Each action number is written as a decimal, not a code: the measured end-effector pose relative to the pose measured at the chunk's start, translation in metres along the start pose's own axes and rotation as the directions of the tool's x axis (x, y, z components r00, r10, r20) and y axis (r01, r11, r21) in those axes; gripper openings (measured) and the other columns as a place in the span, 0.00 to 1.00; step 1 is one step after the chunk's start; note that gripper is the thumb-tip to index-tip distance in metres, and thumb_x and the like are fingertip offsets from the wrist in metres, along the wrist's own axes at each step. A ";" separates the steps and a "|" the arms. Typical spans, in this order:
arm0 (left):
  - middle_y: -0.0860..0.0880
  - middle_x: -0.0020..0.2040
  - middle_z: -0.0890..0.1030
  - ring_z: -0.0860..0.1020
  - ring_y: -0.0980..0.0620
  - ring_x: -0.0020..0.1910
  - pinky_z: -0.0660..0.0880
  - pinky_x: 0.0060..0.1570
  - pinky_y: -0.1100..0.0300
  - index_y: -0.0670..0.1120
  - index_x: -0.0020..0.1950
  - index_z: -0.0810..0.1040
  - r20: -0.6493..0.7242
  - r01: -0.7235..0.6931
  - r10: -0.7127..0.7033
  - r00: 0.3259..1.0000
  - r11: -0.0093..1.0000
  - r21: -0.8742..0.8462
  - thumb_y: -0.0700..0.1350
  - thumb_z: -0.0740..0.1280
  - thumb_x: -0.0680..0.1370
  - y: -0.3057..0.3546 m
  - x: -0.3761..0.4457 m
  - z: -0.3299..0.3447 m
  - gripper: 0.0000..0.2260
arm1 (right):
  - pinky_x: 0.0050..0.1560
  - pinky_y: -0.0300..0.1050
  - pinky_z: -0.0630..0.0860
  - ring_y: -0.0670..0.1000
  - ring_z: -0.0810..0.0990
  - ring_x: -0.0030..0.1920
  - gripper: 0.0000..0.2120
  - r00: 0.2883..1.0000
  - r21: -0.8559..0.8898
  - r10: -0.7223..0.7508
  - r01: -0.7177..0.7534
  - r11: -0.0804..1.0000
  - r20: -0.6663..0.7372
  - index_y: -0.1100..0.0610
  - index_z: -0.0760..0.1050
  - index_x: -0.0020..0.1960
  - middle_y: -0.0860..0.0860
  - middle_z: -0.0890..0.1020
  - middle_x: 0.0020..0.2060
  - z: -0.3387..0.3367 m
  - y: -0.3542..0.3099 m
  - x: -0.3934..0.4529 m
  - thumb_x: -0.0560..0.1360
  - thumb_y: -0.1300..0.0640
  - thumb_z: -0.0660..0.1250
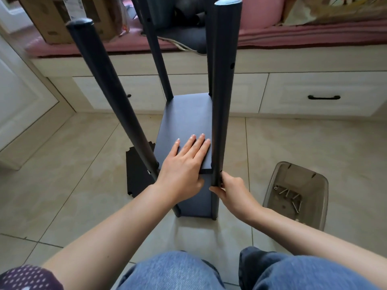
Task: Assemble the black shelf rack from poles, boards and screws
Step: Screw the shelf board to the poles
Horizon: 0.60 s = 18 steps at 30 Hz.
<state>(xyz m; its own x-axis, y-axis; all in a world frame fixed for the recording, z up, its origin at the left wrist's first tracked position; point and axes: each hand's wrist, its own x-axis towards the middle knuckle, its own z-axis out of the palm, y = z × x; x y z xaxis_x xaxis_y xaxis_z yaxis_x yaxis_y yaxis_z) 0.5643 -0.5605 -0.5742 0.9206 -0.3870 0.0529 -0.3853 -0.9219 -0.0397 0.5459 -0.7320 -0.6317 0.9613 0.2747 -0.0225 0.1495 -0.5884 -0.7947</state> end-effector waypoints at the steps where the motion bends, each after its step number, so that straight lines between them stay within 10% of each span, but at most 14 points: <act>1: 0.51 0.83 0.43 0.40 0.49 0.81 0.42 0.79 0.45 0.50 0.83 0.42 0.014 0.019 -0.019 1.000 1.000 -0.005 0.56 0.61 0.77 0.002 0.000 -0.001 0.40 | 0.57 0.47 0.78 0.53 0.81 0.55 0.15 1.000 0.038 0.012 -0.012 0.999 -0.014 0.58 0.75 0.62 0.54 0.83 0.54 -0.001 0.000 0.000 0.77 0.60 0.70; 10: 0.54 0.81 0.42 0.40 0.51 0.81 0.44 0.79 0.44 0.51 0.83 0.44 -0.011 0.086 -0.086 0.996 0.996 -0.015 0.79 0.46 0.71 0.011 -0.002 -0.001 0.49 | 0.49 0.39 0.79 0.47 0.83 0.49 0.15 0.995 0.200 0.020 -0.001 0.980 -0.096 0.55 0.80 0.61 0.47 0.84 0.46 0.001 0.009 -0.003 0.75 0.54 0.72; 13: 0.53 0.82 0.49 0.45 0.50 0.81 0.47 0.79 0.44 0.50 0.83 0.49 -0.071 0.126 -0.126 0.989 0.992 -0.004 0.80 0.43 0.70 0.019 -0.001 0.001 0.49 | 0.43 0.25 0.72 0.41 0.81 0.46 0.16 0.989 0.226 0.023 0.012 0.974 -0.148 0.52 0.80 0.63 0.41 0.82 0.43 0.006 0.012 -0.005 0.75 0.54 0.72; 18: 0.49 0.79 0.62 0.57 0.48 0.80 0.58 0.77 0.43 0.48 0.81 0.61 -0.153 0.139 -0.139 0.978 0.990 -0.016 0.75 0.53 0.73 0.023 -0.003 0.003 0.44 | 0.49 0.32 0.77 0.38 0.81 0.48 0.17 0.985 0.319 0.054 0.002 0.948 -0.166 0.49 0.80 0.63 0.40 0.83 0.45 0.011 0.013 -0.007 0.75 0.55 0.73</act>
<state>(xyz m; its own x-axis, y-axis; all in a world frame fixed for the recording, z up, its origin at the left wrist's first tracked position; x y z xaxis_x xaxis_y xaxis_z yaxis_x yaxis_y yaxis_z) 0.5531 -0.5808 -0.5778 0.9445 -0.2525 0.2103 -0.2549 -0.9668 -0.0161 0.5387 -0.7332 -0.6485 0.9930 0.1122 0.0359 0.0697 -0.3142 -0.9468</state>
